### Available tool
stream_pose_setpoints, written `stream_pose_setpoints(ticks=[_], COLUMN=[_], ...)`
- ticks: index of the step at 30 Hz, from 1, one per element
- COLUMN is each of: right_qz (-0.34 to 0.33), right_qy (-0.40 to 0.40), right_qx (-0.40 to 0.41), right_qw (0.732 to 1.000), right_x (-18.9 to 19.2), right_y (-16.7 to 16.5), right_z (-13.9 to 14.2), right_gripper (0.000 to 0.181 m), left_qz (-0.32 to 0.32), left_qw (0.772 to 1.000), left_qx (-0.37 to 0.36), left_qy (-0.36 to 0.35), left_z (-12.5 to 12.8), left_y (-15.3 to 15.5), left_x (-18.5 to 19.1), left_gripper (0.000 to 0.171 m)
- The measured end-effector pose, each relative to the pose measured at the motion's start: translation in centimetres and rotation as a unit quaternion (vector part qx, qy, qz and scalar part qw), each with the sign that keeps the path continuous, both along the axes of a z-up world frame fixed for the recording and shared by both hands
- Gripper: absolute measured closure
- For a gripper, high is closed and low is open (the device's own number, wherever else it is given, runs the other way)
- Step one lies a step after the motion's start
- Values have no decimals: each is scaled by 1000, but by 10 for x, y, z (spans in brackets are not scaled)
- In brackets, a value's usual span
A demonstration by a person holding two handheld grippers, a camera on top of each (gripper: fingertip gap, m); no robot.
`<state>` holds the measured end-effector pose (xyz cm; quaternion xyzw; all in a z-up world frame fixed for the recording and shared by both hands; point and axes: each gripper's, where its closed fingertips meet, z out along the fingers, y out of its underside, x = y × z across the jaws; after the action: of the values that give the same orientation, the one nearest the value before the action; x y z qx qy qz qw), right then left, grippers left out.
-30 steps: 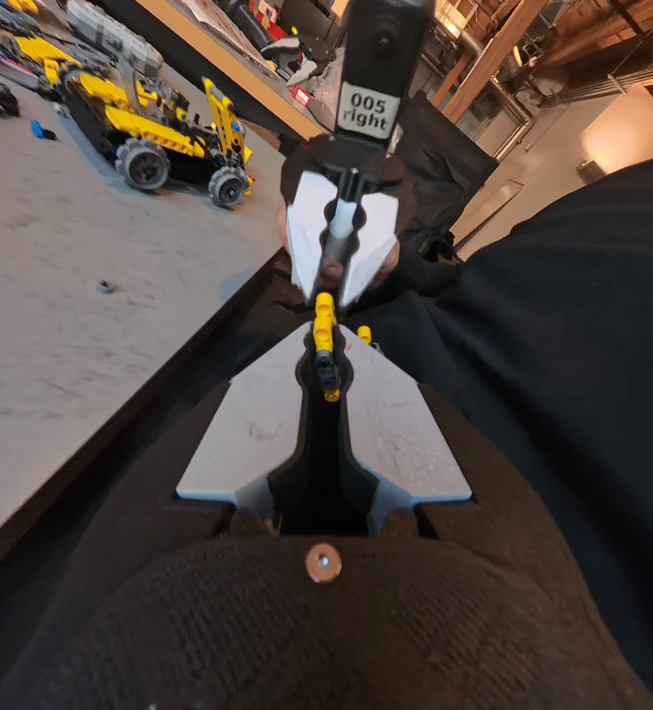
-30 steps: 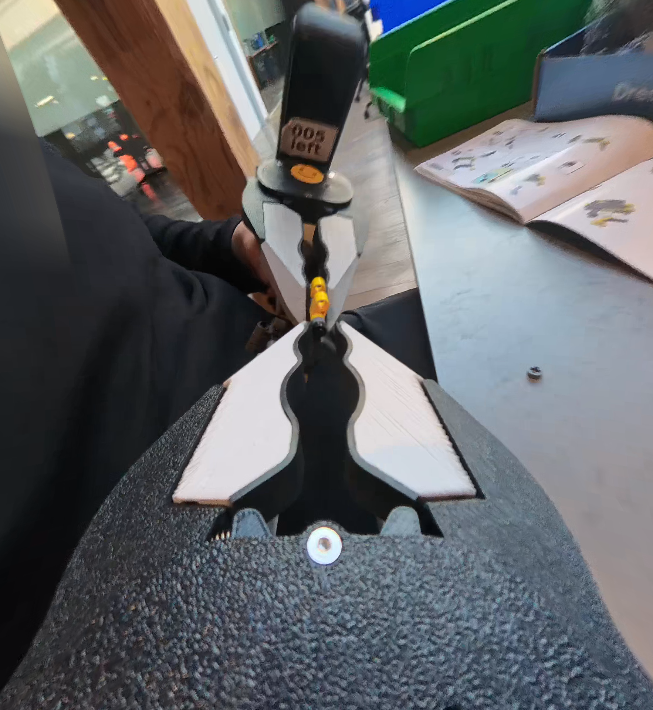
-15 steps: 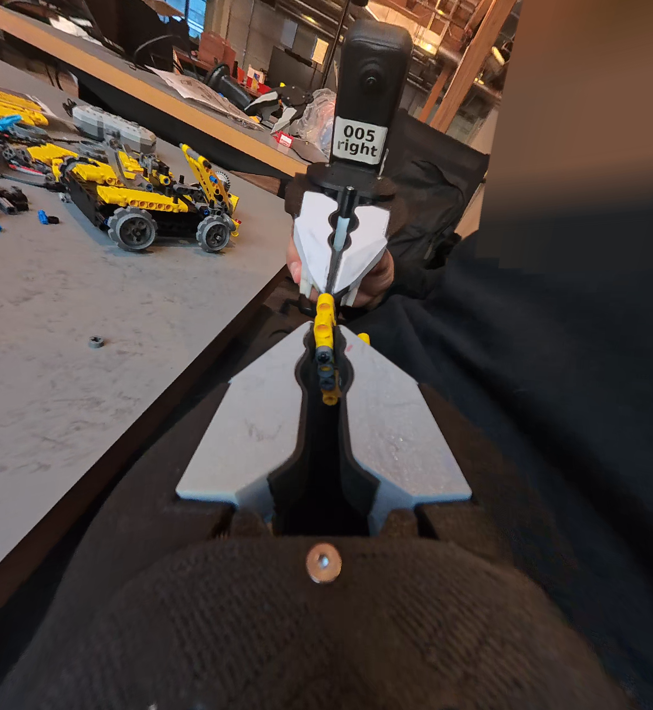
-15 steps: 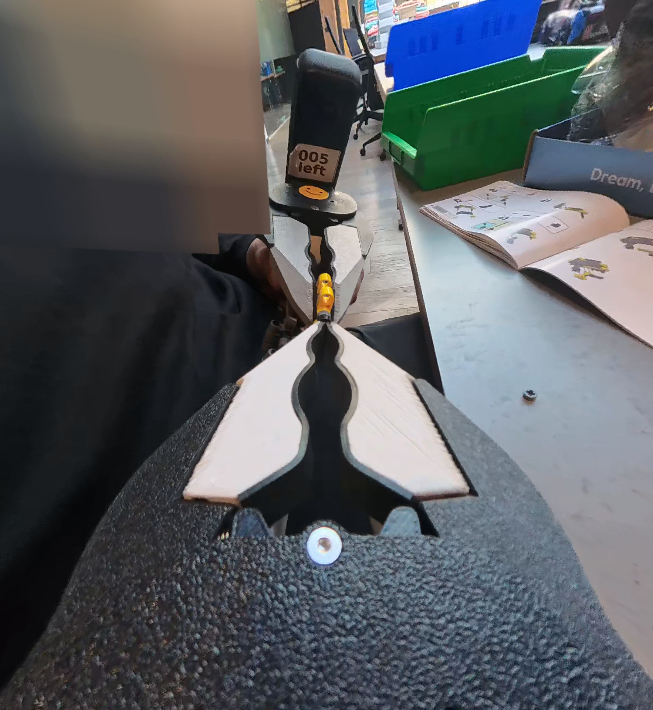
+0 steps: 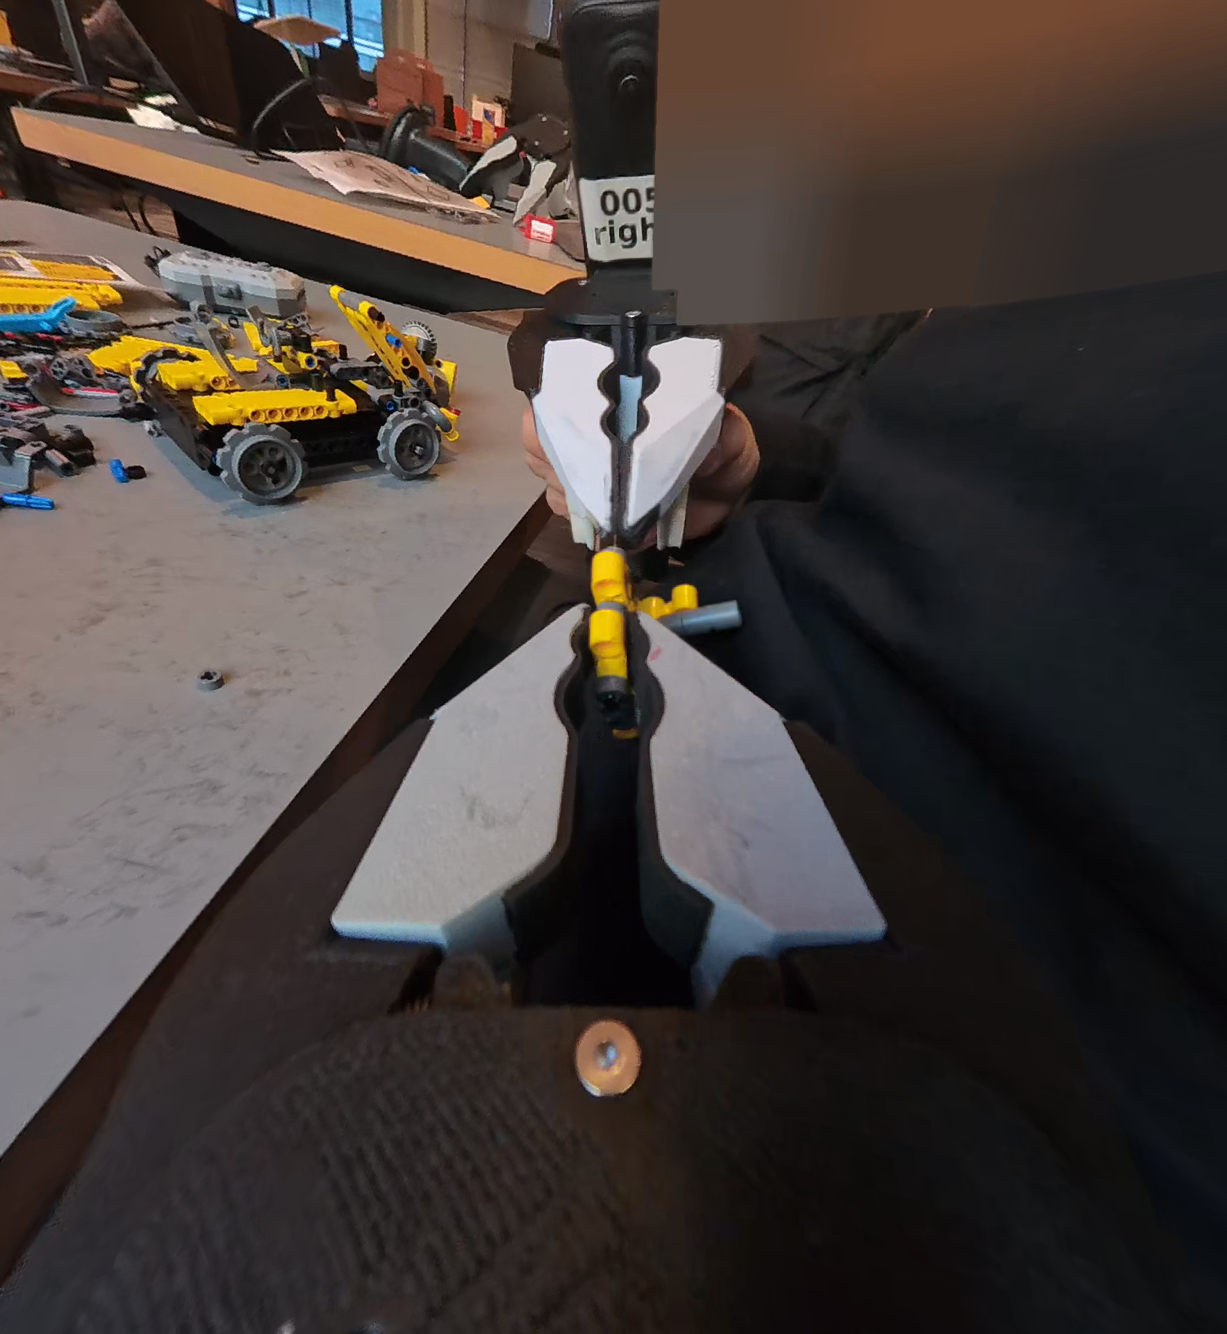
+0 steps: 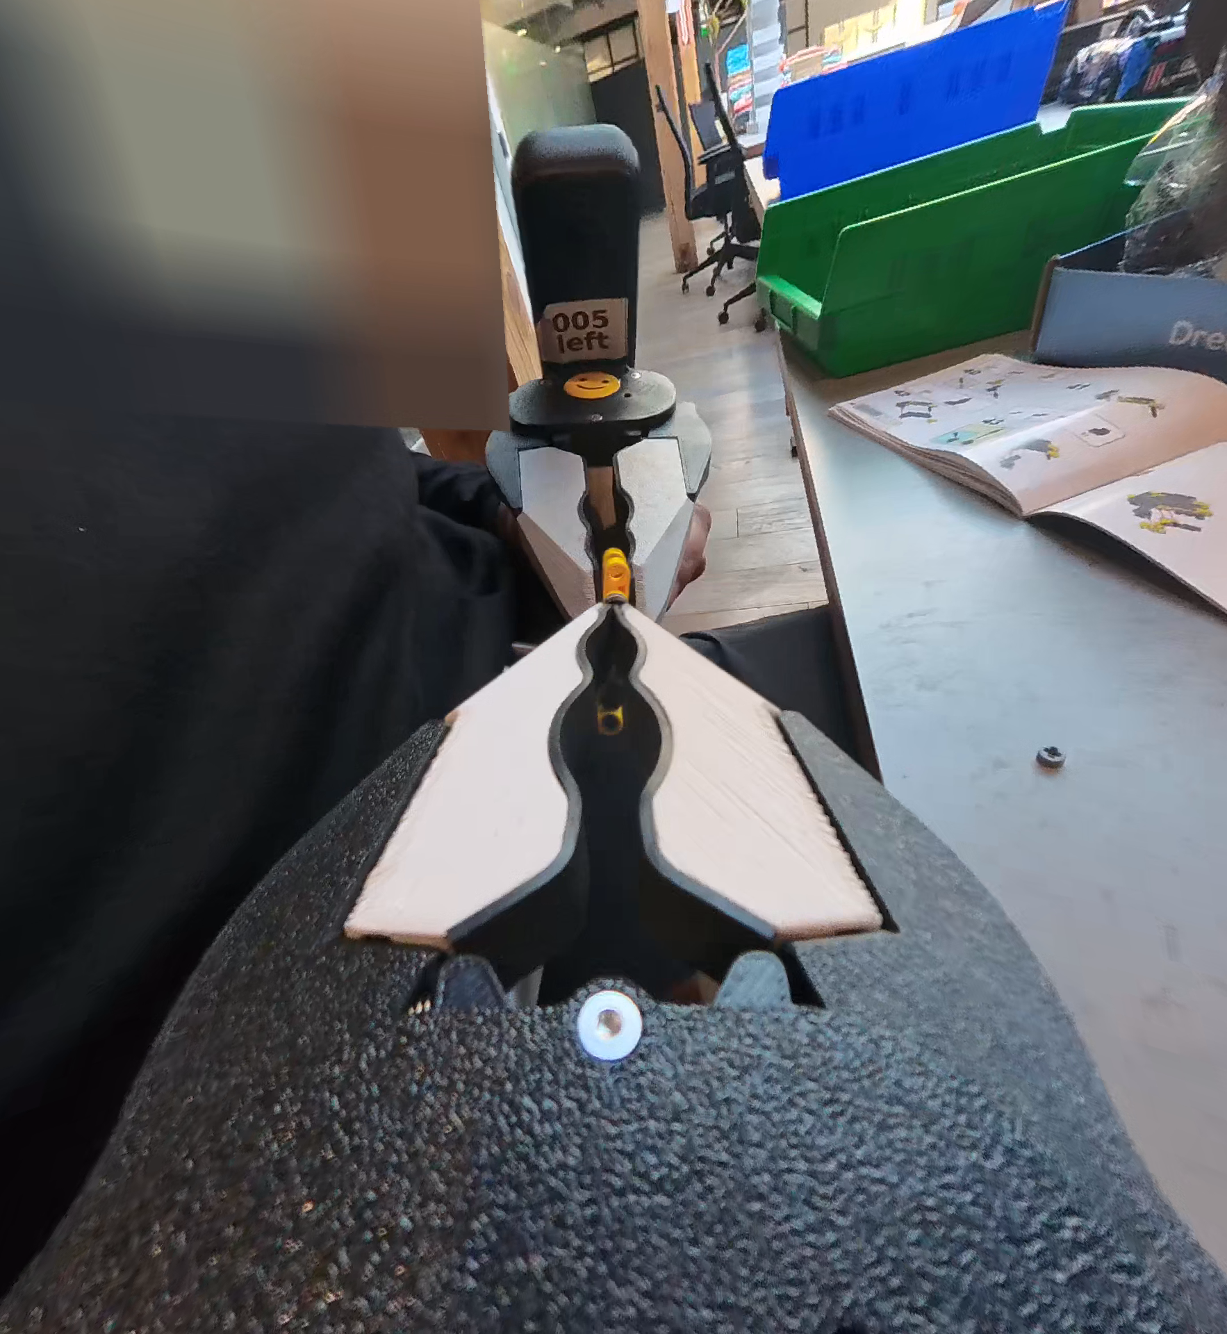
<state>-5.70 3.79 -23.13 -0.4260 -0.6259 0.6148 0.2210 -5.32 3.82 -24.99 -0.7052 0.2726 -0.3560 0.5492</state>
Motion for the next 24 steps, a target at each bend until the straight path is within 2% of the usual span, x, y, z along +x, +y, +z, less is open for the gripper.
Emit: stream_pose_setpoints(ticks=[7, 12, 19, 24], right_qz=[-20, -9, -5, 0], right_qy=[-4, -20, -24, -29], right_qx=[39, 65, 73, 88], right_qw=[999, 998, 997, 996], right_x=[2, 3, 5, 7], right_y=[9, 2, 1, 2], right_z=[2, -5, -8, -13], right_gripper=[181, 181, 181, 181], left_qz=[-3, -2, -6, 7], left_qw=[1000, 1000, 999, 1000], left_qx=[-6, -1, -16, -8], left_qy=[-10, 5, -32, 4], left_z=[-2, -2, -1, -5], left_y=[-1, -1, -3, -1], left_x=[-1, 3, 7, 8], left_gripper=[166, 166, 166, 166])
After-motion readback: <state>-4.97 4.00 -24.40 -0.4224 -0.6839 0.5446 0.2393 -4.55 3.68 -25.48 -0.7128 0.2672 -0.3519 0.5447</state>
